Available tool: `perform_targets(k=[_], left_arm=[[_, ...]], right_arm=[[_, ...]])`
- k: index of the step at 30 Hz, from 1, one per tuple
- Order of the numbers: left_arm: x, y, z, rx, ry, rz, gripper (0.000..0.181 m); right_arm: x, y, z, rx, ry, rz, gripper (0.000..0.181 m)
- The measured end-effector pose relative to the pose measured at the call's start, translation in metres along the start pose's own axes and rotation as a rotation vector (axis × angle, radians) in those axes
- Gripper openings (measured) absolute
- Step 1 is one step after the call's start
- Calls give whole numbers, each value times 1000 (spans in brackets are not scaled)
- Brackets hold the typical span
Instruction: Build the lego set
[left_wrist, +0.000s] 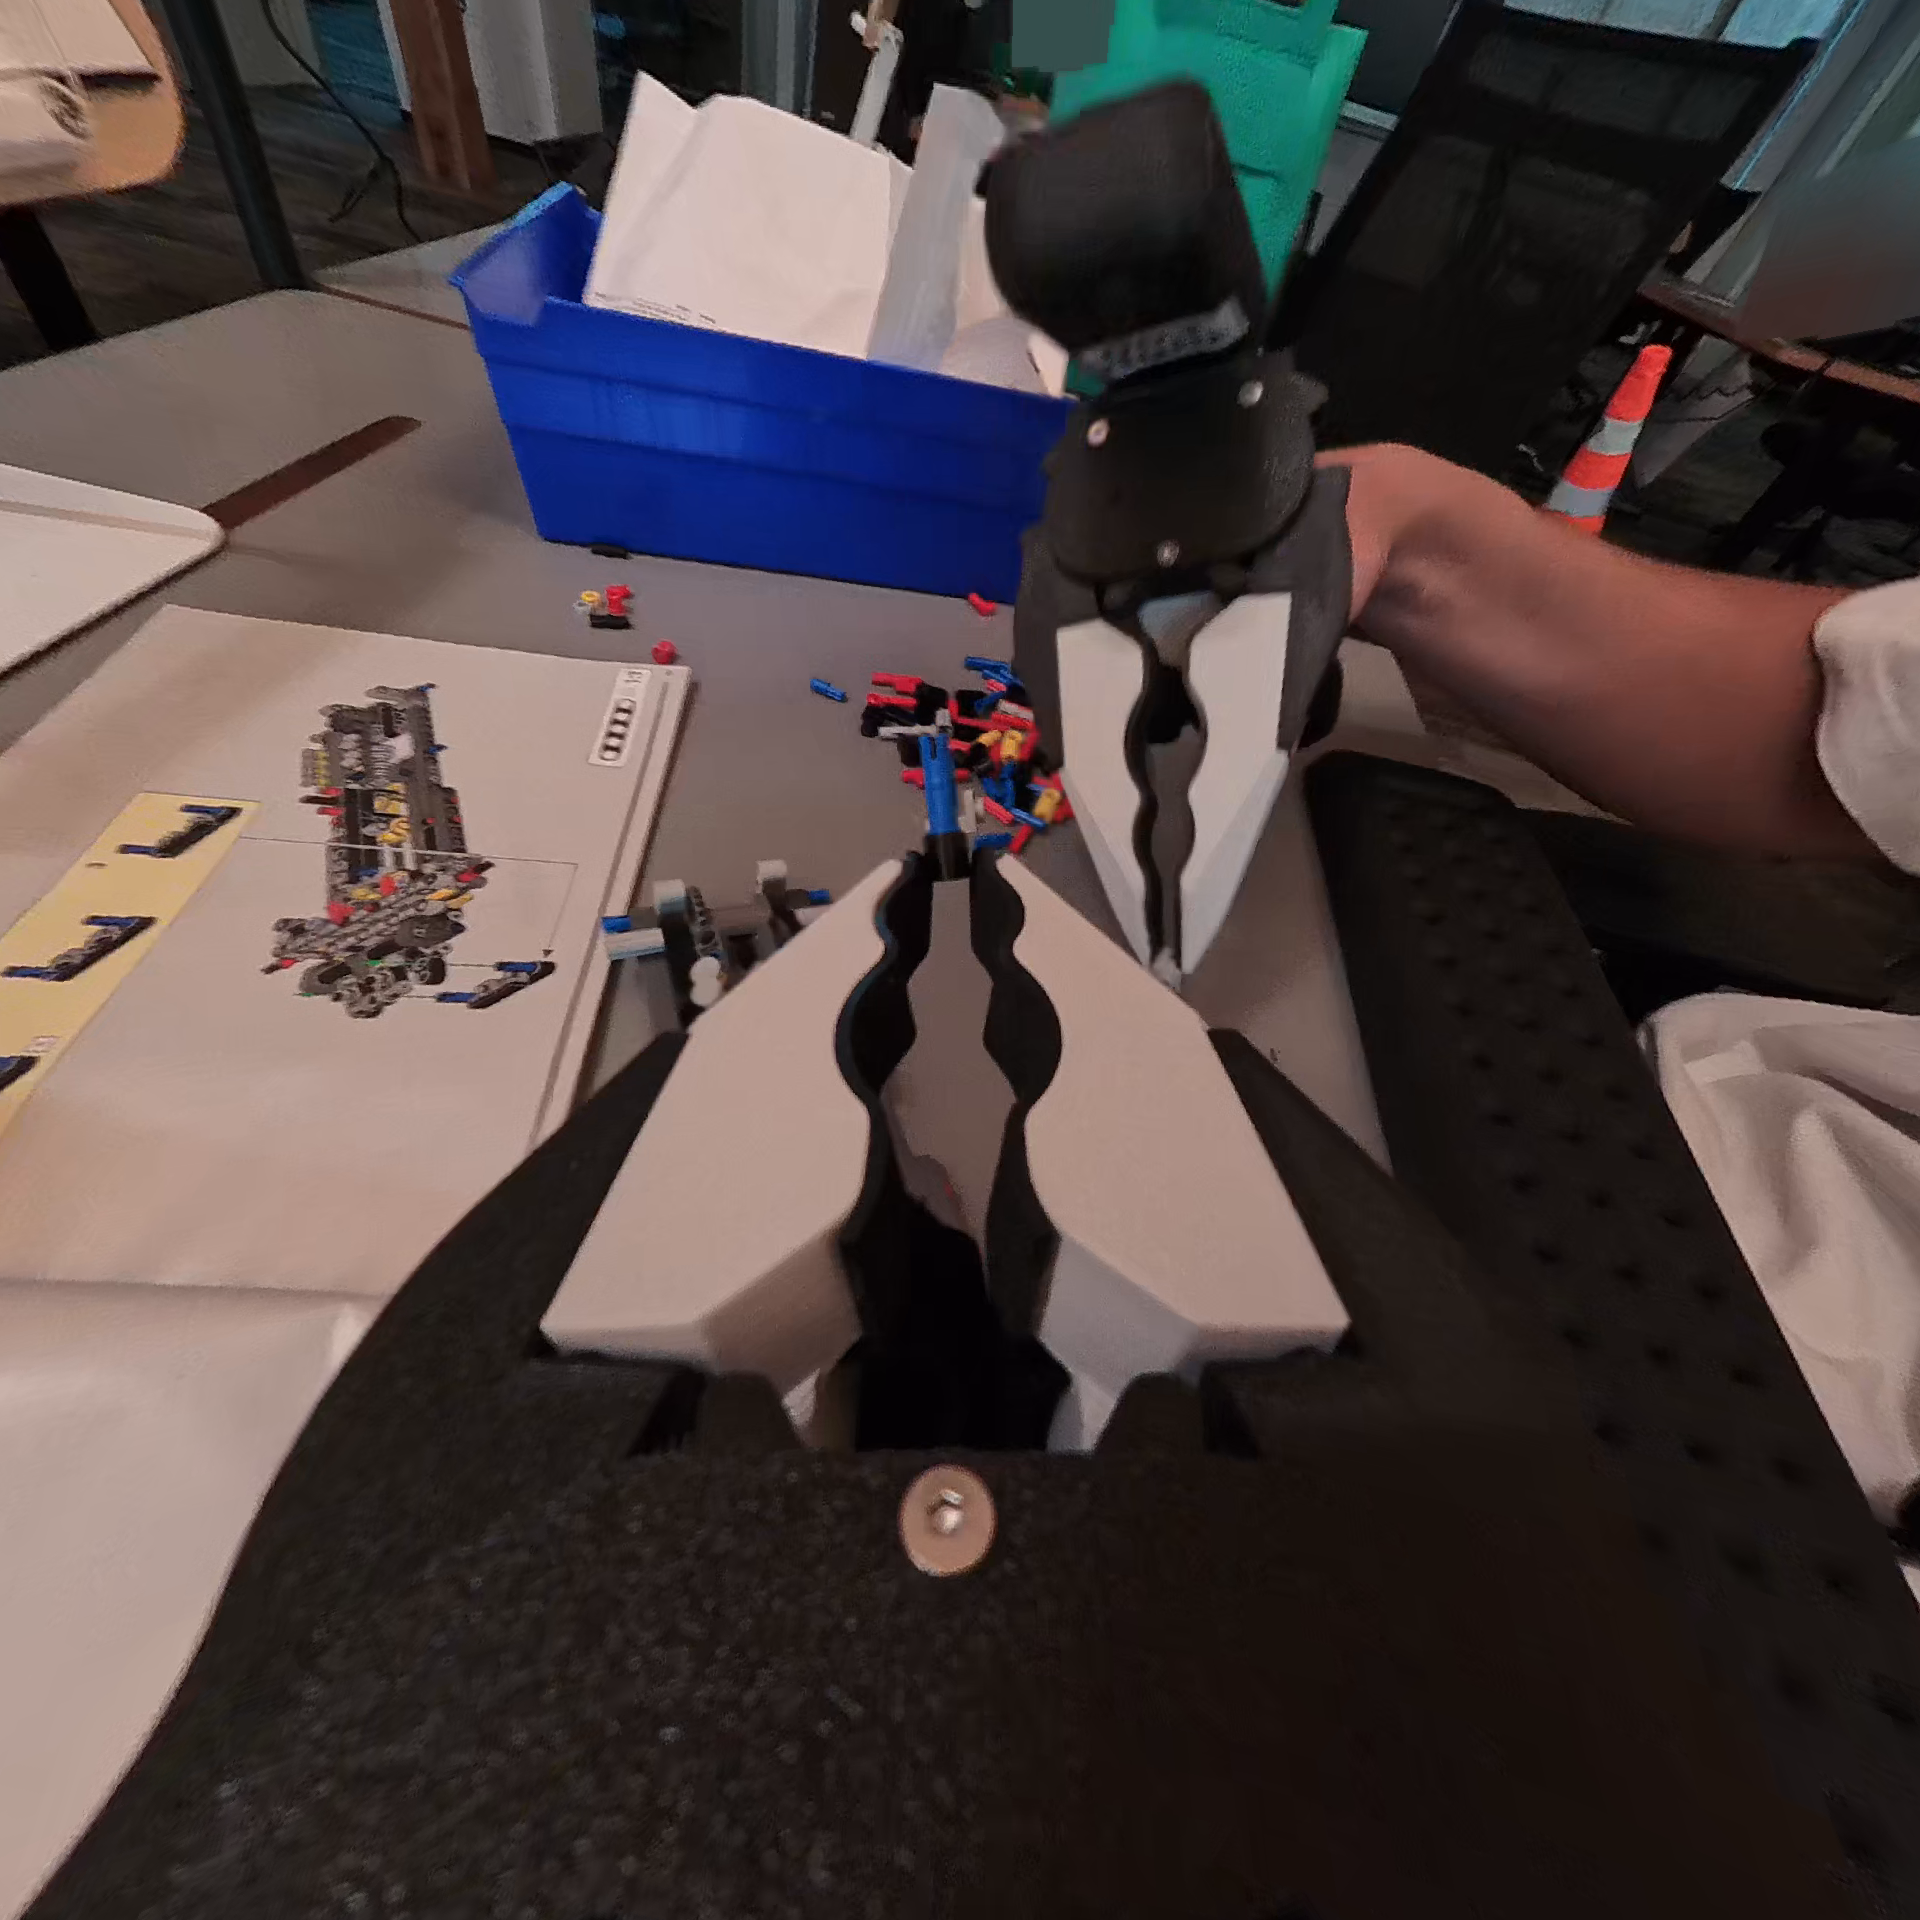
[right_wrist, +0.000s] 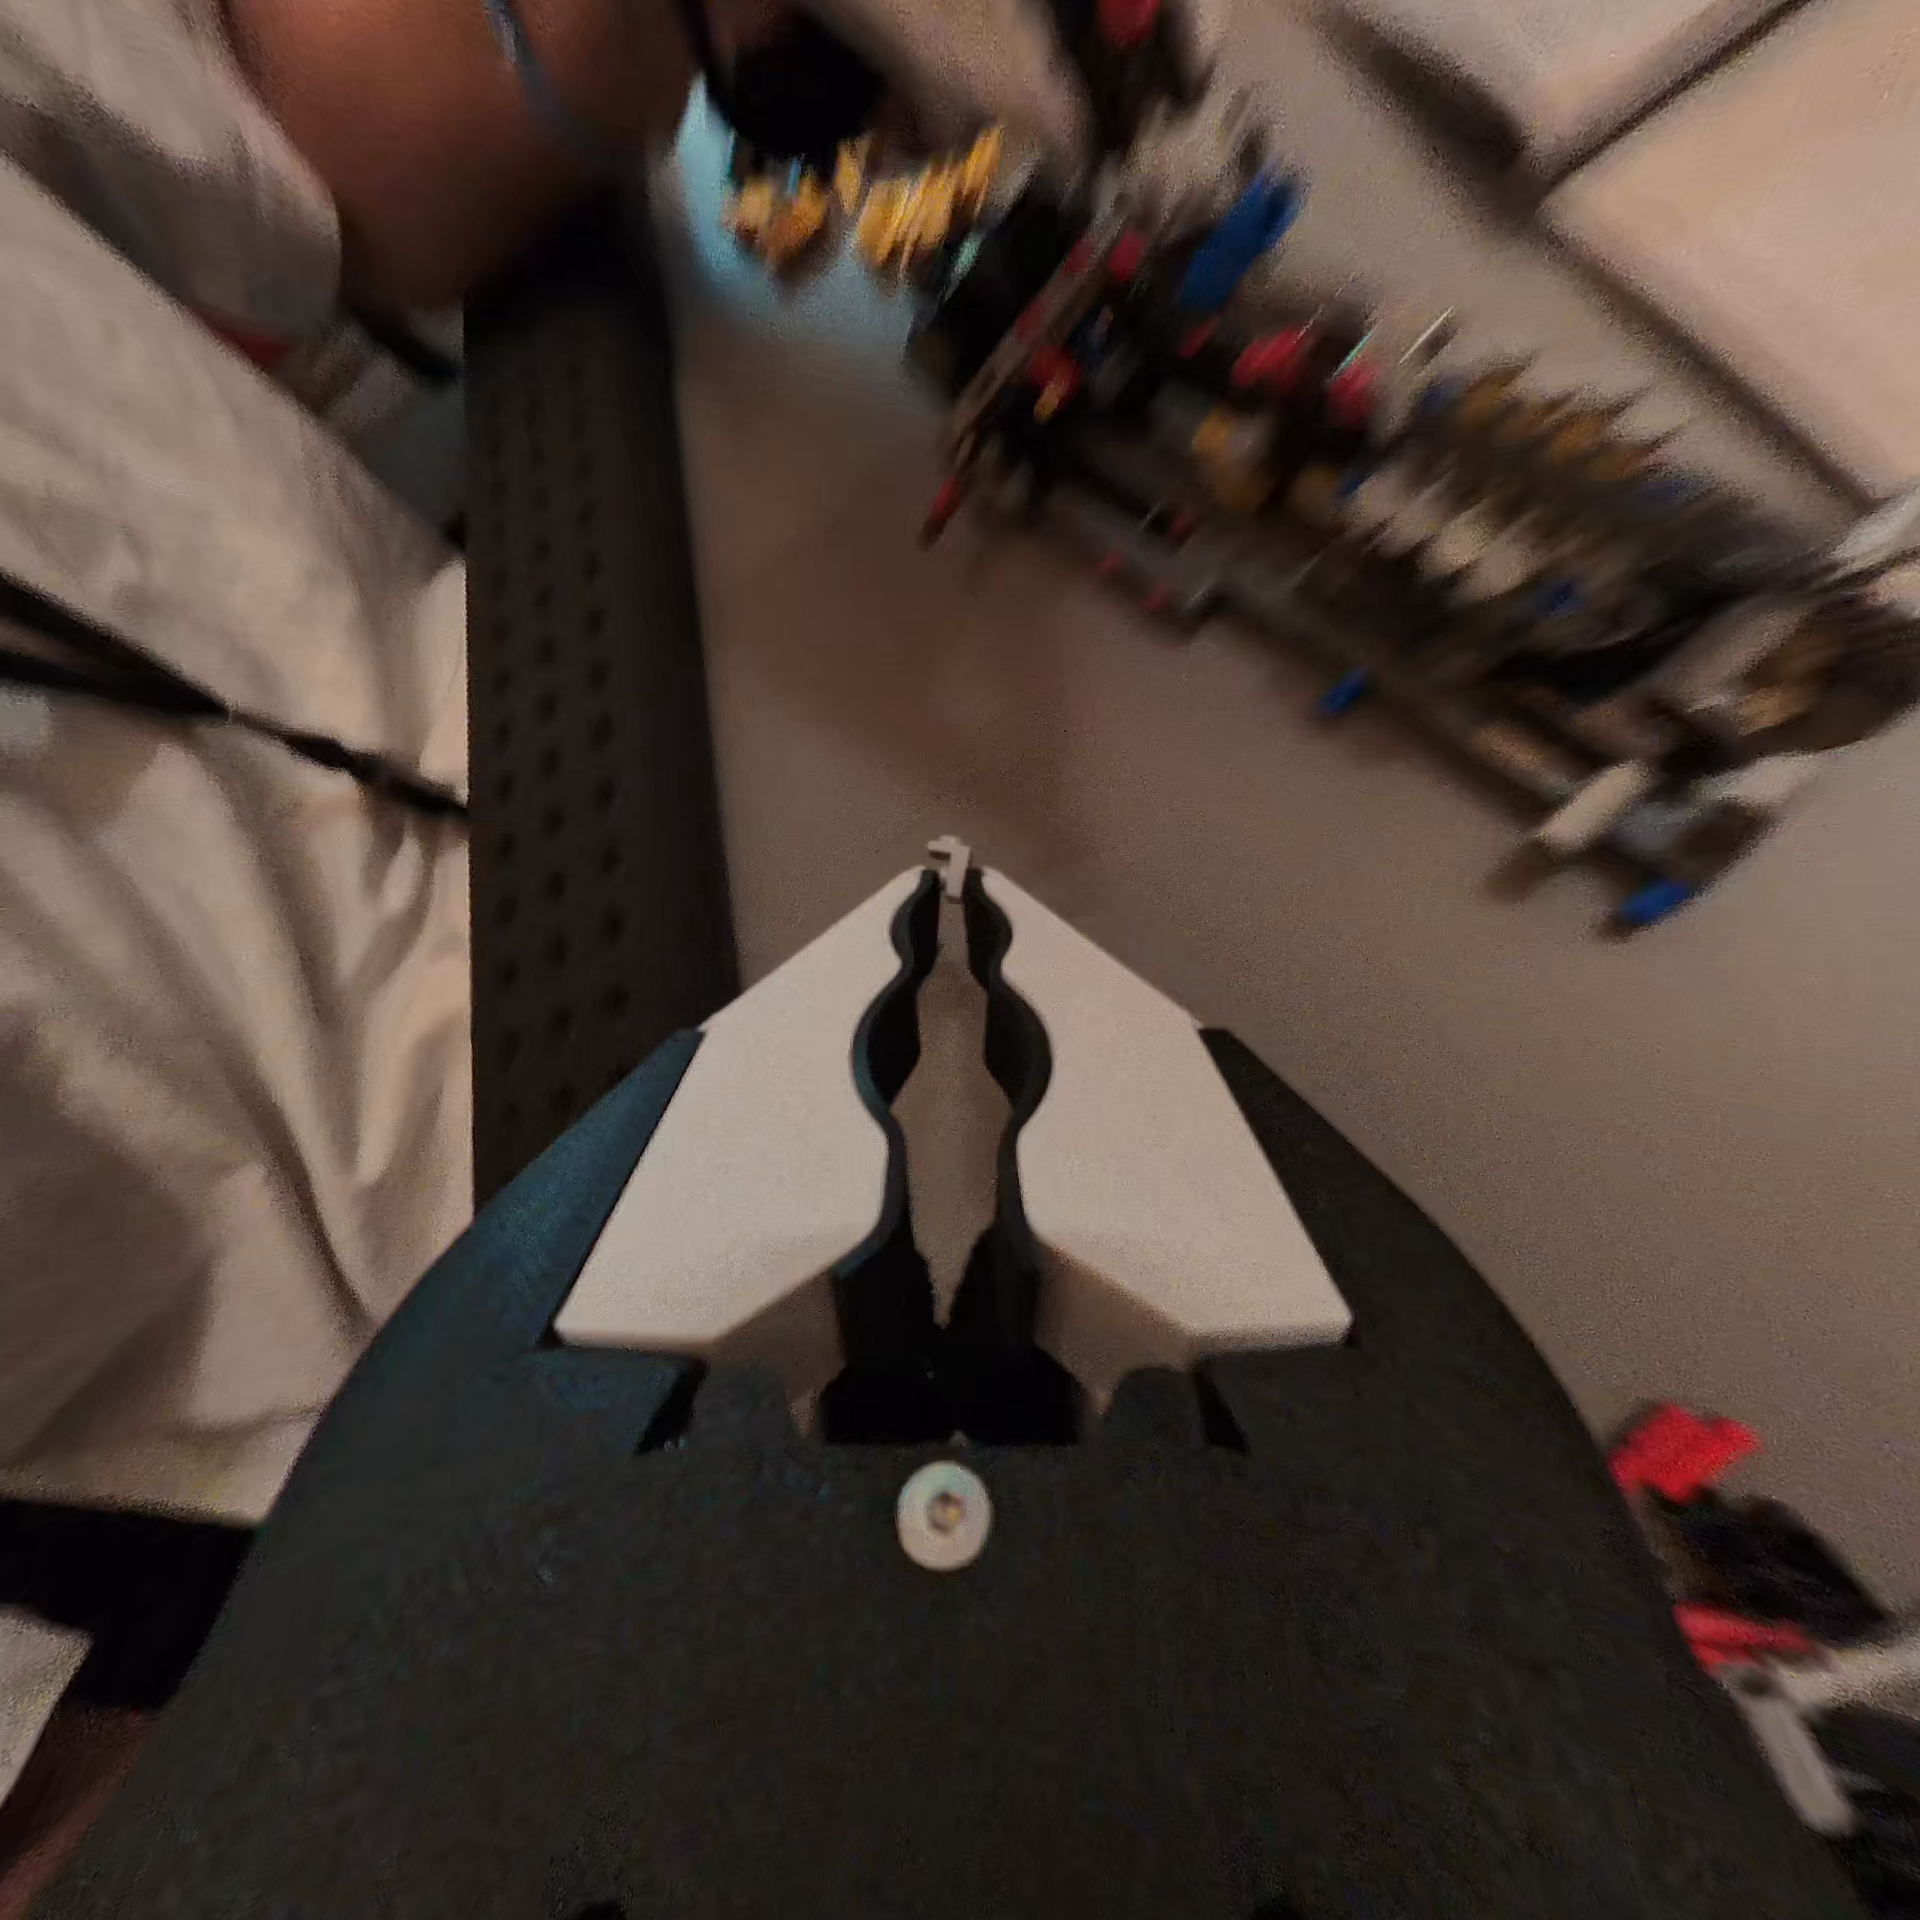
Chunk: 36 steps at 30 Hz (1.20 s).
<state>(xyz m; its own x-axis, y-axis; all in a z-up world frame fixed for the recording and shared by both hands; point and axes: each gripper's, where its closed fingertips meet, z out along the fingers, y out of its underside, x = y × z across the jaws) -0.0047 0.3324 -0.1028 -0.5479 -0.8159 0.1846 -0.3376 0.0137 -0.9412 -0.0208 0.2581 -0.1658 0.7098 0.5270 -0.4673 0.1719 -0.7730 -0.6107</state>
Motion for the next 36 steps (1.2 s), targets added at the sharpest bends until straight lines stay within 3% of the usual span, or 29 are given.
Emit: perform_targets(k=[4,11,15,19,26,36], left_arm=[[6,7,5,-39,22,17,6],[12,11,8,-59,34,34,6],[11,10,7,-54,34,29,6],[11,10,7,-53,34,24,6],[13,8,8,-44,44,17,6],[15,6,7,-39,50,18,6]], right_arm=[[-7,35,19,-203,-9,5,4],[3,45,19,-285,59,-31,4],[14,39,12,-265,150,-76,18],[21,32,1,-209,290,-126,17],[-7,32,13,-66,310,-161,1],[9,38,13,-39,305,-104,0]])
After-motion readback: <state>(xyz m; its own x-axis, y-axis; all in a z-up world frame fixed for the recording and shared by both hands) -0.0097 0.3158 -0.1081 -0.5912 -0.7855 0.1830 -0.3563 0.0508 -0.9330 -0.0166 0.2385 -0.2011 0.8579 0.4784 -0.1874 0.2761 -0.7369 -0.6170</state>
